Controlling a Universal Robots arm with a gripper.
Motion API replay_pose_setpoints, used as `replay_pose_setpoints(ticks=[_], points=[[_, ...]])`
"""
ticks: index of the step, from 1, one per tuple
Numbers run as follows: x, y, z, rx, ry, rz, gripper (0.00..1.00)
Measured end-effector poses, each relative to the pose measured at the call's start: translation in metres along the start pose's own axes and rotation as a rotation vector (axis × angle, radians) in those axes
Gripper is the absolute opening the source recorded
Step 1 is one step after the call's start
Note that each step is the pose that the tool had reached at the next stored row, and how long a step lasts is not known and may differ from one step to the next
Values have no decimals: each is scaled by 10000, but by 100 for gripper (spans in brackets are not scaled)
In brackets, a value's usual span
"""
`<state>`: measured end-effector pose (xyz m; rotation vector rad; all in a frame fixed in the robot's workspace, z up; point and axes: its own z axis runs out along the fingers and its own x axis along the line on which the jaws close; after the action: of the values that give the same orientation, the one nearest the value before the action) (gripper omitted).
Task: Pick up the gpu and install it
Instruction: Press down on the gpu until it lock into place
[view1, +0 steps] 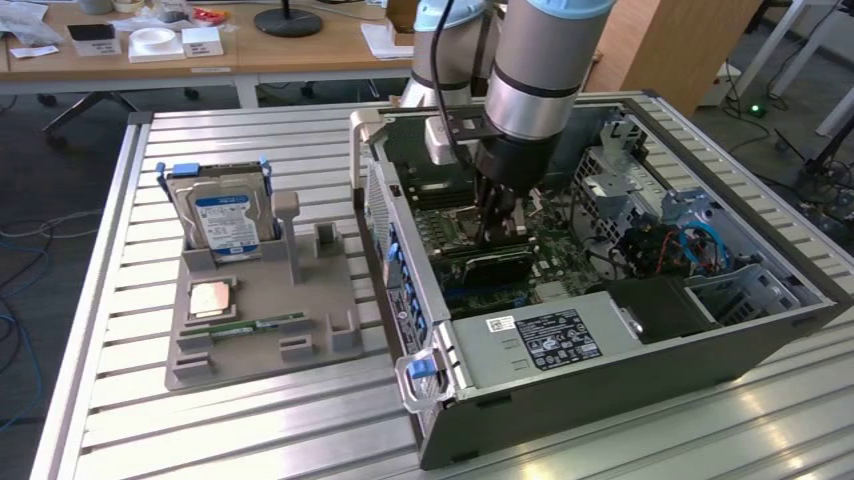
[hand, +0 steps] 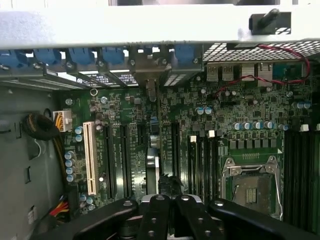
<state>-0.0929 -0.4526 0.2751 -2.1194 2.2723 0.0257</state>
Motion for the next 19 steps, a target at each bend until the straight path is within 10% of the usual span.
replay_pose_setpoints(ticks=[19], points=[[24,-63,43,-3,1,0,11]])
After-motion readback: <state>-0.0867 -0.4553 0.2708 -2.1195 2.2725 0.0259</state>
